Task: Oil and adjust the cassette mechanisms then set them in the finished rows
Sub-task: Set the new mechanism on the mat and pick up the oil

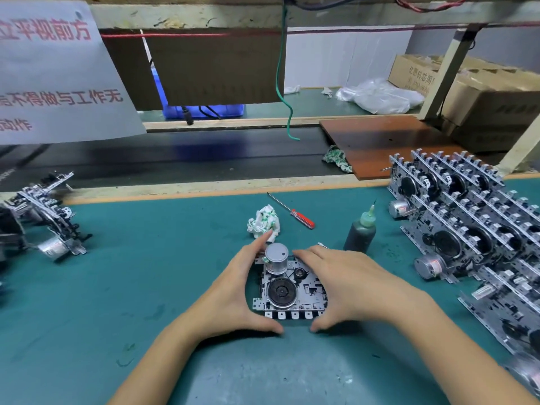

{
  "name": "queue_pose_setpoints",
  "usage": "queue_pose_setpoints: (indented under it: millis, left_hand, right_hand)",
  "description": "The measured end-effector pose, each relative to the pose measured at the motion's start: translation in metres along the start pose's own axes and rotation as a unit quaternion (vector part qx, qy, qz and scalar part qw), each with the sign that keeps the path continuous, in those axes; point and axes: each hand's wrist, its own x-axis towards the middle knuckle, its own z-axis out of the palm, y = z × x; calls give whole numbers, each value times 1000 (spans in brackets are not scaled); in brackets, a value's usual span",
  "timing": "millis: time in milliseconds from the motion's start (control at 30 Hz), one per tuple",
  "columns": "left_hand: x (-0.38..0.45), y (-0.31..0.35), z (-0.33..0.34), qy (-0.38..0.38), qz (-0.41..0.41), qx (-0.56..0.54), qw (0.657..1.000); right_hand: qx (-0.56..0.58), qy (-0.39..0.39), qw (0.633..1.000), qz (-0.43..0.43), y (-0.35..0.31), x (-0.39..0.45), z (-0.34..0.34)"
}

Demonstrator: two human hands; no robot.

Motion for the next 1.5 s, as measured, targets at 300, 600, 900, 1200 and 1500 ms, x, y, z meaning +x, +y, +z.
queue_pose_setpoints:
  millis: [300, 600, 900, 1200, 1500]
  left_hand:
    - [10, 14, -6, -67, -86, -387, 916]
    - [34, 24, 21, -82, -112, -697, 704]
    - [44, 11, 24, 46, -179, -672, 717]
    - [44, 7, 21, 34, -200, -688, 696]
    - [41, 5, 22, -7, -243, -658, 712]
  right_hand:
    - [694, -85, 710, -88, -13, -7, 3]
    - [721, -20, 693, 9, -19, -3, 7]
    - [86, 249, 932, 248, -10, -5, 16]
    - [15, 122, 959, 254, 3, -5, 22]
    - [547, 143, 820, 89, 8, -13, 3]
